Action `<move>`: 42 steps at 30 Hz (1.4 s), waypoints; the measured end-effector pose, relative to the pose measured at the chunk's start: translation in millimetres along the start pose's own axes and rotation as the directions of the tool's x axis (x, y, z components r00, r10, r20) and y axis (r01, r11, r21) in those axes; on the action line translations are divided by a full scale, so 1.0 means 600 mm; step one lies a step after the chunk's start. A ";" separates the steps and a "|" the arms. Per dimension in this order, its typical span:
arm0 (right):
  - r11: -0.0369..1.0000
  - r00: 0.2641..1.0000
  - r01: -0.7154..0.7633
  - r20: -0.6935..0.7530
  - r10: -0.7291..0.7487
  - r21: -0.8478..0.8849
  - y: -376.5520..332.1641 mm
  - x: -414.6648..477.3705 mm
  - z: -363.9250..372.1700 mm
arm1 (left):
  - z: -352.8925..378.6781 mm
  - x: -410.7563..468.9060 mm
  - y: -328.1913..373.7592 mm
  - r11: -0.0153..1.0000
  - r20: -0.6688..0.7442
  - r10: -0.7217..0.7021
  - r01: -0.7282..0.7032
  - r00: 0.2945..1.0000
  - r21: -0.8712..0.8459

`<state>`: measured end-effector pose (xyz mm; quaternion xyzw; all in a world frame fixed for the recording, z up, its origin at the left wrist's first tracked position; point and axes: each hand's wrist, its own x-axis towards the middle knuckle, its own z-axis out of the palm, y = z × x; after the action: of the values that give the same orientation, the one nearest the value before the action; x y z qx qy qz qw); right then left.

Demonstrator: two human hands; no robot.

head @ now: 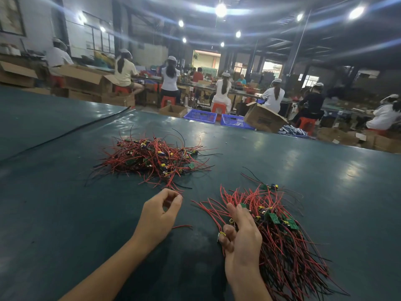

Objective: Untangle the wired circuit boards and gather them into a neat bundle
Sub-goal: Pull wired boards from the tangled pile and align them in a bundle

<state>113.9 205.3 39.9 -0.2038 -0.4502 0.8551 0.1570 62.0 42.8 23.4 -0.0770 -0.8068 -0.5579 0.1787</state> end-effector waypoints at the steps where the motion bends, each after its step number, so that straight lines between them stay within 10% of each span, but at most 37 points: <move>1: 1.000 1.000 0.004 -0.005 -0.004 -0.009 0.001 0.001 0.000 | -0.003 0.006 -0.008 0.995 -0.013 0.047 -0.045 0.999 0.094; 8: 0.996 0.999 0.046 0.005 -0.046 -0.077 0.011 0.007 0.001 | 0.006 0.085 -0.043 0.755 0.250 0.132 -0.261 0.959 0.602; 14: 0.986 0.995 0.096 0.011 -0.096 -0.134 0.020 0.013 -0.001 | 0.033 0.138 -0.056 0.593 0.345 -0.205 -0.164 0.916 0.788; 25: 0.983 0.994 0.105 0.059 -0.097 -0.148 0.028 0.016 0.003 | 0.012 0.147 -0.072 0.798 0.109 -0.064 -0.014 0.992 0.603; 37: 0.980 0.990 0.114 0.098 -0.099 -0.166 0.032 0.012 0.005 | 0.029 0.156 -0.068 0.743 -0.006 -0.159 0.124 0.987 0.658; 42: 0.982 0.990 0.104 0.109 -0.088 -0.160 0.031 0.012 0.010 | 0.034 0.129 -0.057 0.962 -0.112 -0.145 0.166 0.983 0.215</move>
<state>103.1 194.1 26.2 -0.1503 -0.5364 0.8154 0.1575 -24.9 43.2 16.0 0.0339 -0.8586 -0.4788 0.1800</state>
